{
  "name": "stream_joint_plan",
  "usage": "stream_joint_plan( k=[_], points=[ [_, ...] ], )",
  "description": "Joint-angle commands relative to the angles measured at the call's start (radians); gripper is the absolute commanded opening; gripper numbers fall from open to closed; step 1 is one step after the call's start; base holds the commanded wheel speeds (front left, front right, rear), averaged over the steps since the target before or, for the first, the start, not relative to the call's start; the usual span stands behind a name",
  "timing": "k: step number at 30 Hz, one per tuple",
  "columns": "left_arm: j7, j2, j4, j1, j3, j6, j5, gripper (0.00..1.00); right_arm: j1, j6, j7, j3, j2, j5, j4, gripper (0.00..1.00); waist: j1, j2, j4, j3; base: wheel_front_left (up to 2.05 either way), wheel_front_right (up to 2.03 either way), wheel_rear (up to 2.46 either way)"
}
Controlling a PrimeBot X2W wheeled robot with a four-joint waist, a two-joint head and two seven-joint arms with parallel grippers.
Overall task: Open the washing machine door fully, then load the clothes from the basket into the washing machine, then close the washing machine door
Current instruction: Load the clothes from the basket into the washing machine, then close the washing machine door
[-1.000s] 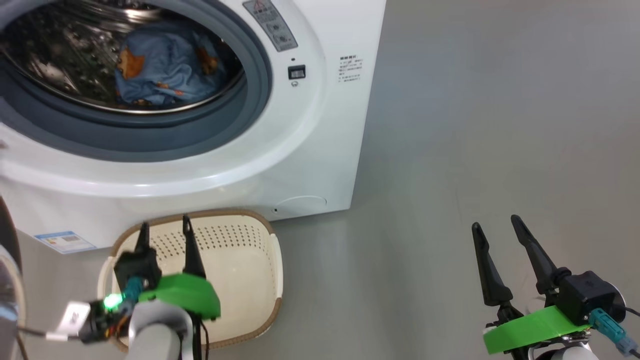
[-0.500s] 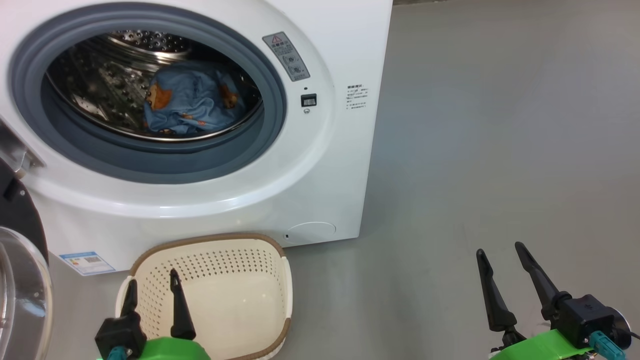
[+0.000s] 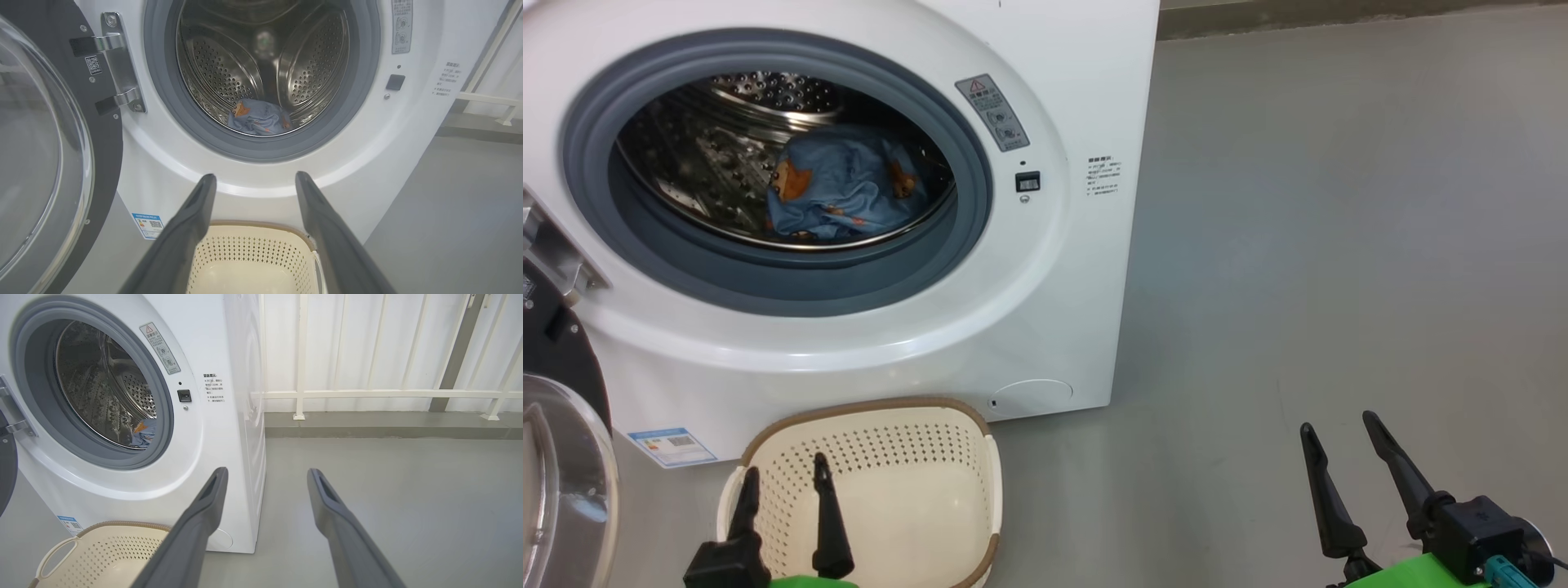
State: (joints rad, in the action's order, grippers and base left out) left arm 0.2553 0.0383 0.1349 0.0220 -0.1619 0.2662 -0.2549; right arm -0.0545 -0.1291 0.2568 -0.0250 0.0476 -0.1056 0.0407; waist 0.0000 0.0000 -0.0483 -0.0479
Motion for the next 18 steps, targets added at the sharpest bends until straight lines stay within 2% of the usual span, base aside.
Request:
stream_joint_plan(
  k=[1, 18],
  points=[
    [0.006, 0.012, -0.036, -0.009, 0.027, -0.007, 0.016, 1.0, 0.006, -0.002, 0.005, 0.025, 0.006, 0.01, -0.03, 1.0, 0.0, 0.0, 0.002, 0.001, 0.0, 0.0, 0.0],
    [0.006, 0.012, -0.054, -0.004, 0.04, -0.019, 0.05, 1.0, 0.007, -0.002, 0.005, 0.028, 0.003, 0.008, -0.031, 1.0, 0.0, 0.0, 0.006, -0.003, 0.0, 0.0, 0.0]
  ],
)
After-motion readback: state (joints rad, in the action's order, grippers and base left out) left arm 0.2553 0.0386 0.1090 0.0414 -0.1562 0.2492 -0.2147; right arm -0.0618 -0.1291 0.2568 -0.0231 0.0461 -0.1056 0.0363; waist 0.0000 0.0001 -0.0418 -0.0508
